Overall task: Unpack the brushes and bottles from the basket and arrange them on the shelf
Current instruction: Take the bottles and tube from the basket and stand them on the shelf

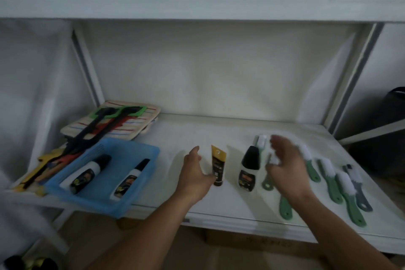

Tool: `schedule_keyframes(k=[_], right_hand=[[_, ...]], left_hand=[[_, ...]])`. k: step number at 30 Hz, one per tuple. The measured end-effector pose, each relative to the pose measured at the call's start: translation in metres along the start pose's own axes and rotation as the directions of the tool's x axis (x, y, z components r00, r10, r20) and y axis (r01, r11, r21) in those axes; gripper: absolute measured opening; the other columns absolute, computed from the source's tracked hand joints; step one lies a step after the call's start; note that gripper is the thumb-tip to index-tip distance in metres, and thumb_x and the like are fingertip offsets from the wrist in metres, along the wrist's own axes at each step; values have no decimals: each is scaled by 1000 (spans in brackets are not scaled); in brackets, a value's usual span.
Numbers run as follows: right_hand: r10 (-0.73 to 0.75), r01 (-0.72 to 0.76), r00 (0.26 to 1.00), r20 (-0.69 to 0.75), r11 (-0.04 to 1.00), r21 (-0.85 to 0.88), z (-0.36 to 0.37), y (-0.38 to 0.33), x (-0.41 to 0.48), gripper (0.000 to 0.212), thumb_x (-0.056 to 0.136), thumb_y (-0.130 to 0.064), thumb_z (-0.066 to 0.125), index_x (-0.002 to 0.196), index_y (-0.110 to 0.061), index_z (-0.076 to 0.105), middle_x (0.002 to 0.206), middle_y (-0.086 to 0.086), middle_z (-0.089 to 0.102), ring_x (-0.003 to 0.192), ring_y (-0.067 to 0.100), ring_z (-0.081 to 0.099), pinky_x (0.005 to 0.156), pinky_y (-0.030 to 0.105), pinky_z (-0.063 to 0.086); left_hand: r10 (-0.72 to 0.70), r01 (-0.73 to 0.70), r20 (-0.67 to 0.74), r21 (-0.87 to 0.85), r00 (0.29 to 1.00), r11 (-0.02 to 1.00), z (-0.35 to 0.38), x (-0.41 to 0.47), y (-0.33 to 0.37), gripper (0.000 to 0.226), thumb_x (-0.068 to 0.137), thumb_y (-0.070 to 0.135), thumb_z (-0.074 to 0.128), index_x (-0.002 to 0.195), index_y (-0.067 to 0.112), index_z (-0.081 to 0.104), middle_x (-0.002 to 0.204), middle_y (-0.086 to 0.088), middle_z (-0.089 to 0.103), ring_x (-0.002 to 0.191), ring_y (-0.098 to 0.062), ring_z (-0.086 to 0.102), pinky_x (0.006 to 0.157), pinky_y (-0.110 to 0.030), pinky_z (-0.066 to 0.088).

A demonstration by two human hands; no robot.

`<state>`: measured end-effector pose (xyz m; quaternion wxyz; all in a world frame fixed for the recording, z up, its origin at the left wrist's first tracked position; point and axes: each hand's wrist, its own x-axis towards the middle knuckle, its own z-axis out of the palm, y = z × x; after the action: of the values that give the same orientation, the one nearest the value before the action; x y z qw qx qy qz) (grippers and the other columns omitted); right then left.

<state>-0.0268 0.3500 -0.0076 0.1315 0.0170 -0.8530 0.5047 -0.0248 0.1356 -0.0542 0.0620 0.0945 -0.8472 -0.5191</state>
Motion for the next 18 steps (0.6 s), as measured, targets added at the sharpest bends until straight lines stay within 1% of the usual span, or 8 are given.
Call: schedule_keyframes(k=[3,5,7,10,12,13,15,18], right_hand=[[-201,215,965,-170,974,73,14,-52,-27,58,81,11,62,130,-21,55,126,-8,58,116,6,53,94,25,45],[-322,330,942,-98,939,91,43,-83,-39,47,81,9,63,117,-21,62,113,-6,64,102,6,61,86,24,49],[-373,364,925,76,925,111,83,-109,-46,36,81,4,64,107,-21,66,101,-4,67,88,4,63,77,19,51],[-274,326,865,420,944,-55,154,-141,-44,22,84,-10,62,104,-14,69,100,2,70,87,14,66,75,22,52],[-176,360,794,582,907,-217,199,-157,-39,26,86,-17,59,109,-6,65,105,10,68,94,26,64,75,31,54],[-129,392,752,646,876,-280,219,-164,-37,21,88,-18,57,102,-4,62,100,11,64,88,26,62,67,30,52],[-47,471,692,720,785,-402,253,-173,-35,16,90,-16,57,78,-8,50,80,6,53,70,20,54,52,27,43],[31,571,659,751,630,-527,288,-179,-32,14,89,-14,60,82,-10,49,77,6,50,78,22,57,63,32,48]], left_hand=[[83,-81,-107,18,991,997,-47,-14,-3,67,86,4,61,144,25,35,136,1,47,115,-6,45,92,-21,36],[123,-106,-221,86,968,991,-88,-16,-13,55,87,4,58,137,21,43,133,1,50,117,-8,47,93,-22,35],[127,-65,-317,198,940,978,-135,-13,-31,46,90,8,57,134,18,48,133,-2,51,123,-18,50,95,-25,38],[100,104,-397,460,912,882,-203,-6,-62,41,90,14,58,130,10,53,132,-13,52,119,-32,52,96,-41,45],[56,209,-360,653,931,728,-231,-3,-77,37,89,18,54,125,8,54,127,-16,51,115,-36,51,92,-46,46],[11,240,-325,722,946,649,-239,-1,-80,36,90,20,52,125,8,53,126,-16,50,116,-36,50,91,-45,46],[-37,235,-254,818,967,526,-245,2,-85,35,92,22,48,125,9,51,126,-14,50,116,-33,51,89,-42,47],[-36,221,-225,893,974,392,-246,8,-90,29,91,18,50,119,12,55,121,-11,57,108,-29,59,84,-38,51]])
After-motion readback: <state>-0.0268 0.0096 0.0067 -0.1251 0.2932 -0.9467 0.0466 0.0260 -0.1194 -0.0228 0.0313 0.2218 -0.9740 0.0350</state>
